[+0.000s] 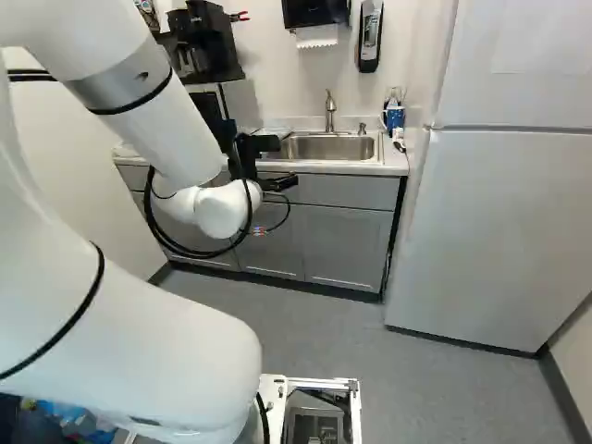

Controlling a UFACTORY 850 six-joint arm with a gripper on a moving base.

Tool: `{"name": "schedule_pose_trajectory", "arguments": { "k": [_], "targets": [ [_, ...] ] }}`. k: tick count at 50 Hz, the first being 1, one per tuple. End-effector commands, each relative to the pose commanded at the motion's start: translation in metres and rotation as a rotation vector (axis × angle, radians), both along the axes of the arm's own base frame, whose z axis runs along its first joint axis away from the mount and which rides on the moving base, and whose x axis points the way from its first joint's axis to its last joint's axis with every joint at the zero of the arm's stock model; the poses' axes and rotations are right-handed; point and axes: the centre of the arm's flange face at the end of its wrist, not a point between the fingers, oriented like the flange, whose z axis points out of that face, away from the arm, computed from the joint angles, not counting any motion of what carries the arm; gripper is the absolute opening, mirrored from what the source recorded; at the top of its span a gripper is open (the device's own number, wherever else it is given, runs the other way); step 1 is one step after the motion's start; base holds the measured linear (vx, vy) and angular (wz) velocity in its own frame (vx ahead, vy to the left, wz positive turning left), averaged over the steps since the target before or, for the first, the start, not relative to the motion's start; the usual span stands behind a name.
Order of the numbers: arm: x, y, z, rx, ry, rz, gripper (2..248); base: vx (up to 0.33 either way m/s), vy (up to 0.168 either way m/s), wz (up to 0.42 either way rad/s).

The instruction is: Rinse the cup and place it in the tray

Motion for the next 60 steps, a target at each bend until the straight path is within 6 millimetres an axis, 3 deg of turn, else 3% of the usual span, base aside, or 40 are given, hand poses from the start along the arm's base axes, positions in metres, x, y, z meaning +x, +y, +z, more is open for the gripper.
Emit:
{"name": "schedule_pose_trajectory", "arguments": {
  "k": [60],
  "targets": [
    [0.055,0.000,0.055,0.000,-0.027,0.000,247,0.000,0.000,0.000]
  ]
}}
